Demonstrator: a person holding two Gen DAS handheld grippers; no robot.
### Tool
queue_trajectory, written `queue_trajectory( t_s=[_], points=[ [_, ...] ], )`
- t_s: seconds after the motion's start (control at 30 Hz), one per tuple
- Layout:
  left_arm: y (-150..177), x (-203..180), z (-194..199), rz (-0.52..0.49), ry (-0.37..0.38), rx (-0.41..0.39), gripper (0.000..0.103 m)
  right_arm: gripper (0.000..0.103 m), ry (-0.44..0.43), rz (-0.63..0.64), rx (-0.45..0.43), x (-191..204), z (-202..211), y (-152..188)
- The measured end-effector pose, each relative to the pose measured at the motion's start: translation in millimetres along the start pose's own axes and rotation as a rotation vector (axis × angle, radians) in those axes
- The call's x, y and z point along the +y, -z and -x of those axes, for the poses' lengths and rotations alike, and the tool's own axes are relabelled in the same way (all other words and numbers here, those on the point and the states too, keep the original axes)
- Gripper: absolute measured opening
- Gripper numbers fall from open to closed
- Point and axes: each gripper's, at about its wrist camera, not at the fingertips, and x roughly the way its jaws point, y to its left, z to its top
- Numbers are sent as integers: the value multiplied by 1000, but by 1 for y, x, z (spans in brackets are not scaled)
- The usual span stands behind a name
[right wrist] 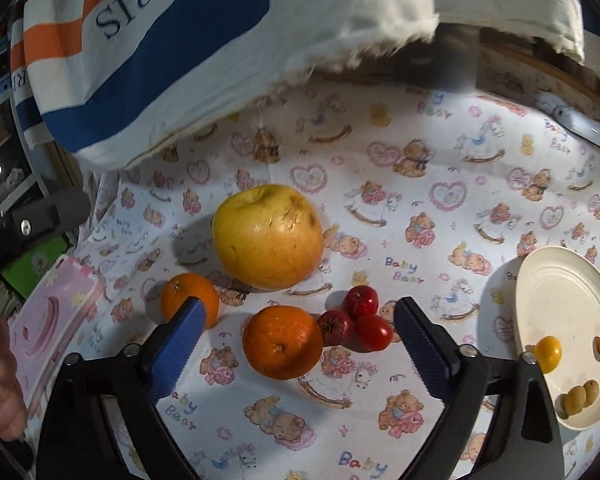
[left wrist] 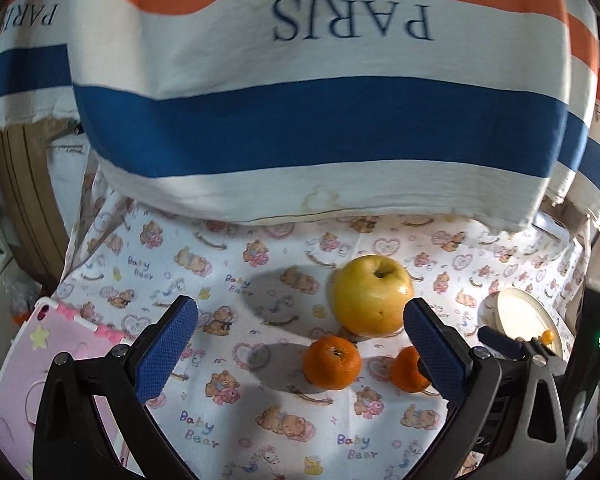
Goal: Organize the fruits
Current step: 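Grasp a mandarin orange with the right tool while the left tool grasps another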
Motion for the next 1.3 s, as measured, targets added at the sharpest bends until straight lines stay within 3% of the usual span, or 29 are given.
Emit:
queue_trajectory(
  t_s=[0.27,0.7,0.8,0.93,1.03,1.3],
  points=[
    [2,2,-9,7,-8,29,102,78,-24,38,53,6,-12,6],
    [6,-4,-13,-5,7,48,102,54,25,160,81,26,-20,15],
    [6,-5,-14,-9,5,50,102,53,63,201,93,31,-25,20],
    [8,-5,-15,-13,4,52,102,51,41,156,90,26,-25,20],
    [9,-5,-16,-16,-2,49,102,51,36,141,55,21,-18,19],
    [13,-10,-21,-49,-2,41,102,51,65,88,-189,9,22,11]
  ],
)
